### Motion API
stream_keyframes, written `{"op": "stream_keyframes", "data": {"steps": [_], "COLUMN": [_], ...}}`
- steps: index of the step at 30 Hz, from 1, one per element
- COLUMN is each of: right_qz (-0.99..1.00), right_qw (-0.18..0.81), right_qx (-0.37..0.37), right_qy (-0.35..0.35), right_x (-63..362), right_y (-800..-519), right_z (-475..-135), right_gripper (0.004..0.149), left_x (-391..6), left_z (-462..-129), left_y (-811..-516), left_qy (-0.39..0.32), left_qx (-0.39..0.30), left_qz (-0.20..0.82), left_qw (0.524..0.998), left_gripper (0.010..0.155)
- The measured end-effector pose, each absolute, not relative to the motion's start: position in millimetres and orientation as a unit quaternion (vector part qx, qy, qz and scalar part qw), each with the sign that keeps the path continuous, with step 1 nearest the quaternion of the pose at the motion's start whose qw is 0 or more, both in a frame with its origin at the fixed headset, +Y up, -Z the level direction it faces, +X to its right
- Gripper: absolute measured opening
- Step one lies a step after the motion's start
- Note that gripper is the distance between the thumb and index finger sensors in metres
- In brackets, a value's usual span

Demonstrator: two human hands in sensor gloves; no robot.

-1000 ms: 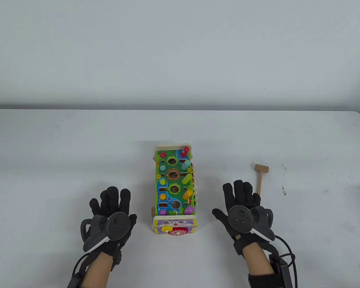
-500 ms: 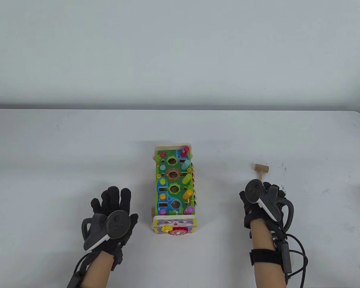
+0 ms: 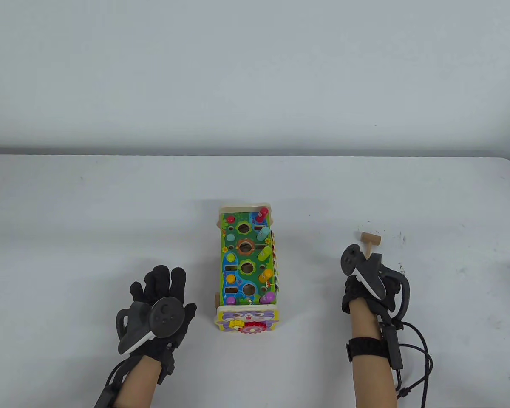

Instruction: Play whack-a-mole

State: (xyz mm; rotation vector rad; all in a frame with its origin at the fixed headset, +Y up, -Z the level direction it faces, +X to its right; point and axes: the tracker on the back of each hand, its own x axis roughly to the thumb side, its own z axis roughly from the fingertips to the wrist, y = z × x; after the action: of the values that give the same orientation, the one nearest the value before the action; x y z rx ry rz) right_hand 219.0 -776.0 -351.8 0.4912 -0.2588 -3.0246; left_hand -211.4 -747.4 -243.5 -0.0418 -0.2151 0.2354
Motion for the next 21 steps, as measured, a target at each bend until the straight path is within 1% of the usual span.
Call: {"op": "stream_keyframes", "data": {"steps": [5, 12, 16, 19, 21], "right_qz": [-0.981, -0.975, -0.979, -0.985, -0.986], "right_qw": [0.038, 0.045, 0.0, -0.045, -0.095], "right_qx": [0.171, 0.182, 0.179, 0.159, 0.136], "right_qy": [-0.089, -0.122, -0.097, -0.057, -0.028], "right_x": [217.3, 218.7, 225.3, 226.3, 223.9], "right_y": [-776.5, -780.7, -775.4, -762.9, -750.8], "right_z": [-355.3, -355.5, -350.4, -343.6, -337.8], "right_gripper": [0.046, 0.047, 0.046, 0.046, 0.046], "left_x": [-211.5, -212.5, -214.2, -215.6, -216.3], "left_z": [-243.9, -244.5, -244.7, -244.7, -244.6], "left_y": [-747.8, -747.6, -746.9, -746.7, -746.6], "left_qy": [-0.105, -0.104, -0.102, -0.1, -0.099], "left_qx": [-0.024, -0.025, -0.021, -0.018, -0.017], "left_qz": [0.119, 0.124, 0.128, 0.13, 0.131], "left_qw": [0.987, 0.987, 0.986, 0.986, 0.986], "left_gripper": [0.082, 0.082, 0.082, 0.082, 0.082]}}
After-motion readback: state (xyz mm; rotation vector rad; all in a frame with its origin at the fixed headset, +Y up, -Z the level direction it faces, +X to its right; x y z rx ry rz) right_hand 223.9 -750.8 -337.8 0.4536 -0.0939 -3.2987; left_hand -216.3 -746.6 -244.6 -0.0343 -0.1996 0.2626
